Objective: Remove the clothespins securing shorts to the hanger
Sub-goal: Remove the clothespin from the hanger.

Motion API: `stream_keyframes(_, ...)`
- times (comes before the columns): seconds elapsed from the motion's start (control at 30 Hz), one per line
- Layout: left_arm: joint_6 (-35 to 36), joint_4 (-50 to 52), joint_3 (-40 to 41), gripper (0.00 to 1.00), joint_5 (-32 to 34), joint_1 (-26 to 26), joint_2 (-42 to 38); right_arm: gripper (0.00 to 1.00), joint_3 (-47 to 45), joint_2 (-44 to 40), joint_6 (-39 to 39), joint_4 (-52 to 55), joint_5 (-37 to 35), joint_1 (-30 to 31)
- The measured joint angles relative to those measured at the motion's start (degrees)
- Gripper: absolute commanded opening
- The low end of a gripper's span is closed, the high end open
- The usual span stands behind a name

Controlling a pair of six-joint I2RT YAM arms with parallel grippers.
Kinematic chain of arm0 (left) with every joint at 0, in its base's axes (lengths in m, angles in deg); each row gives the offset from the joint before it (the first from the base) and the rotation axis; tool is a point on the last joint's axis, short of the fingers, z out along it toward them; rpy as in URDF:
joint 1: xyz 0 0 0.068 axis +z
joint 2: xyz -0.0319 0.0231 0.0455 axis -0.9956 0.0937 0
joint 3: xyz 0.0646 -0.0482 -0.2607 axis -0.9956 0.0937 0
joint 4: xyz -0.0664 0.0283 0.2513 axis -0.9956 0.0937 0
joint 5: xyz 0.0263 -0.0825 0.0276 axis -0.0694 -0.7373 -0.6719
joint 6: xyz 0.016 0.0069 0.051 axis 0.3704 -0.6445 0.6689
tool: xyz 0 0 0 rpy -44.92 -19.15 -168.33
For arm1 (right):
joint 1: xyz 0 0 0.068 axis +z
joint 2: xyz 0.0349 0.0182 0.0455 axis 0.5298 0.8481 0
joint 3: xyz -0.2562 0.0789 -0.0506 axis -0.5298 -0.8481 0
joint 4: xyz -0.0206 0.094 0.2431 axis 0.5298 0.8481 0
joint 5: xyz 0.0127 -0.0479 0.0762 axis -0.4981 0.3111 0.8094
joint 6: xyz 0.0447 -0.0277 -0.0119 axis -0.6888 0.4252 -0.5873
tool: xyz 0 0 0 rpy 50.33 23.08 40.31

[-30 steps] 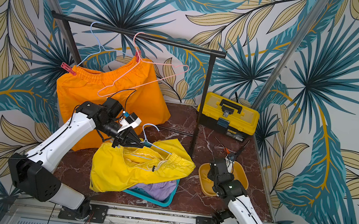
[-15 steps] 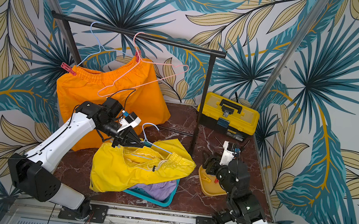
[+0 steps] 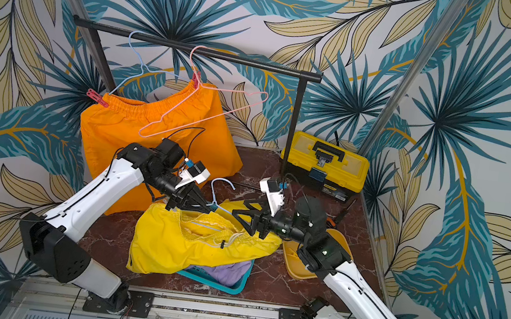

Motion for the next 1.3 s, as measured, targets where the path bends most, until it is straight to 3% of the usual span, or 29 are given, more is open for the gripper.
stream_keyframes(0.2, -0.72, 0.00, -0.61, 0.00, 0.26, -0.55, 0.68, 0.67, 1.11, 4.74, 3.80, -3.96, 0.13, 3.80)
stream_keyframes(0.53, -1.64, 0.02, -1.20, 0.00, 1.09, -1.18, 1.92, 0.54, 3.41, 10.99, 6.51, -9.42, -1.07, 5.09)
stream_keyframes(0.63, -1.77, 0.02, -1.20, 0.00, 1.16, -1.18, 2.08, 0.45, 3.78, 12.00, 6.67, -11.50, -1.29, 5.16)
stream_keyframes(0.83, -2.21, -0.22, -1.20, 0.00, 1.73, -1.18, 2.14, 0.03, 4.17, 12.94, 6.91, -13.73, -1.18, 5.44)
stream_keyframes(1.0, -2.19, -0.17, -2.03, 0.00, 2.71, -1.25, 2.45, 0.00, 3.82, 12.61, 8.02, -13.94, -1.88, 5.75)
stream_keyframes(1.1, -2.91, -0.26, -2.93, 0.17, 4.04, -1.51, 2.58, 0.00, 2.75, 11.47, 9.35, -14.23, -2.97, 5.86)
stream_keyframes(1.2, -4.55, -0.44, -4.66, 0.26, 6.12, -1.81, 2.62, 0.00, 0.83, 9.64, 11.28, -14.21, -4.31, 5.92)
stream_keyframes(1.23, -5.38, -0.48, -5.35, 0.36, 6.69, -1.81, 2.62, 0.00, 0.02, 9.05, 11.98, -14.16, -4.94, 5.90)
stream_keyframes(1.27, -6.54, -0.63, -6.05, 0.51, 7.30, -1.81, 2.56, 0.00, -0.79, 8.63, 12.81, -14.10, -5.64, 5.88)
stream_keyframes(1.3, -7.41, -1.11, -6.49, 0.94, 7.89, -1.81, 2.43, 0.00, -1.36, 8.44, 13.49, -13.88, -6.19, 5.79)
